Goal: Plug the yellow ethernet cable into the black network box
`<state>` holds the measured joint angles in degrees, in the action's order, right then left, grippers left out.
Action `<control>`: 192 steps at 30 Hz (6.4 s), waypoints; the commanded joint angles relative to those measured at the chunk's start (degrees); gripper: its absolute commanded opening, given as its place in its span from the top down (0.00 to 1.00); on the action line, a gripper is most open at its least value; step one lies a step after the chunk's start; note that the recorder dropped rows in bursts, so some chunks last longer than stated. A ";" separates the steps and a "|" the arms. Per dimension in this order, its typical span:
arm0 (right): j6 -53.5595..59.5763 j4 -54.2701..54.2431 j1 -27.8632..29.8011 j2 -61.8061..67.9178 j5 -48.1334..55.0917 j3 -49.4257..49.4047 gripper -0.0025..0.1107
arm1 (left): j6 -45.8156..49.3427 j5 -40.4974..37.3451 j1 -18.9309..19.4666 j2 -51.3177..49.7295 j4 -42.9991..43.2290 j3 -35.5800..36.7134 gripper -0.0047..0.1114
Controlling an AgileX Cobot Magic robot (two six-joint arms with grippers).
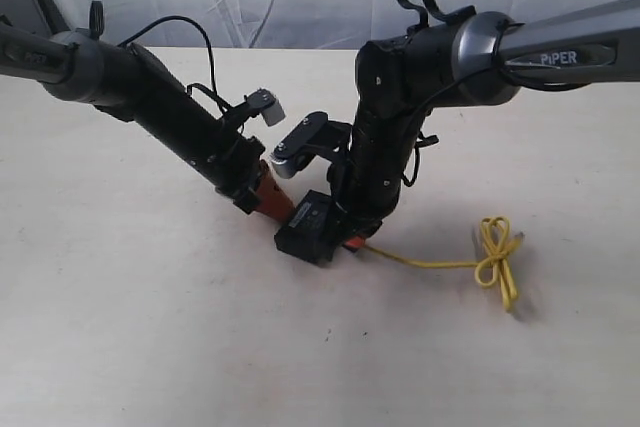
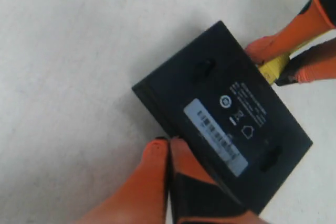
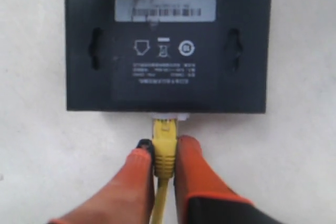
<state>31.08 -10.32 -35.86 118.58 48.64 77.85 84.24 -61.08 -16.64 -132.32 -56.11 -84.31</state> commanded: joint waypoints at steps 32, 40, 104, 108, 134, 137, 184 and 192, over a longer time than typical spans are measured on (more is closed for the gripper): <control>6.17 4.02 -0.19 1.12 -5.22 1.94 0.99 | -9.00 -4.20 5.20 2.78 4.49 0.20 0.96; 6.71 4.46 -0.19 1.78 -7.82 1.94 0.98 | -22.16 0.09 7.52 8.14 12.14 0.20 0.96; -20.84 11.23 36.48 -64.64 -26.18 -31.40 0.98 | -62.79 31.38 7.55 81.26 45.31 35.52 0.96; -20.84 10.85 36.37 -72.26 -30.55 -35.98 0.98 | -62.79 35.75 7.55 89.91 45.05 41.31 0.96; -20.84 8.53 36.37 -101.53 -46.93 -56.74 0.98 | -62.79 51.70 7.55 125.91 40.34 63.86 0.96; -20.84 8.50 36.37 -104.71 -47.89 -57.59 0.98 | -62.79 53.35 7.55 128.14 39.29 64.33 0.96; -20.84 8.13 36.37 -108.54 -43.40 -57.68 0.98 | -83.87 52.06 17.67 129.68 50.74 76.23 0.96; -20.84 8.13 36.37 -108.54 -43.40 -57.68 0.98 | -83.87 53.32 17.96 132.32 53.17 84.10 0.96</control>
<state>10.30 -2.04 0.27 10.17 5.35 20.47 0.89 -8.94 1.12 -0.83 -3.11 -2.93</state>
